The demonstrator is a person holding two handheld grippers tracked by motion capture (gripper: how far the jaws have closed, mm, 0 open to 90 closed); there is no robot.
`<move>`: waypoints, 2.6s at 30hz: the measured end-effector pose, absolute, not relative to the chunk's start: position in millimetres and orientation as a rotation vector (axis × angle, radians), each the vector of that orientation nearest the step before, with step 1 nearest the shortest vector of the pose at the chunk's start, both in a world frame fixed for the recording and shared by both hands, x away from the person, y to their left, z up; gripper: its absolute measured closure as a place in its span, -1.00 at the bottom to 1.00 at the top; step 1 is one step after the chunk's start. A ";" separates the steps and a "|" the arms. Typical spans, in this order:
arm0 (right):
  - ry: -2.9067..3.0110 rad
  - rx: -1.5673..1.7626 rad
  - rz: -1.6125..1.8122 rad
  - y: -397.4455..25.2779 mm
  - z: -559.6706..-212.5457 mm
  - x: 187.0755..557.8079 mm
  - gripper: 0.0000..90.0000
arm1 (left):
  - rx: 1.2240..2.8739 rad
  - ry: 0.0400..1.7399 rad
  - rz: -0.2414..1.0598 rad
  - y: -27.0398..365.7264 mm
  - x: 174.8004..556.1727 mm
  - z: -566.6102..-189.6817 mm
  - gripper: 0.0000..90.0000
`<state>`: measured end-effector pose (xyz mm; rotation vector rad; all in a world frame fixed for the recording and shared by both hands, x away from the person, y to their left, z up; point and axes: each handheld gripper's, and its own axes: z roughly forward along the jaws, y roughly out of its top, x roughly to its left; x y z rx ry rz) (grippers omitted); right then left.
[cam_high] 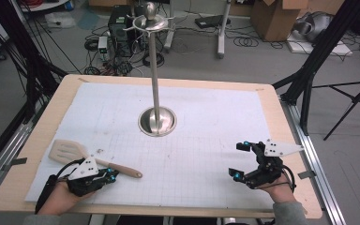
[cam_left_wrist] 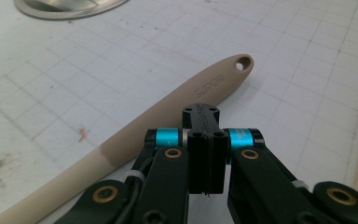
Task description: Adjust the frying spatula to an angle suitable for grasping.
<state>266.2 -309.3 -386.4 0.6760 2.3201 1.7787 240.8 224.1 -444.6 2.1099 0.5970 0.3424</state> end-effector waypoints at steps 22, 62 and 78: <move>2.309 0.718 1.746 -320.2 -388.3 255.0 -0.99 | 2.173 0.585 0.400 191.5 261.2 -446.7 0.99; 2.200 0.897 1.654 -376.4 -391.8 195.9 -0.99 | 2.159 0.686 0.469 157.9 334.1 -448.9 0.99; 2.170 0.940 1.631 -388.3 -392.2 180.1 -0.99 | 2.126 0.753 0.471 159.7 353.4 -449.1 0.99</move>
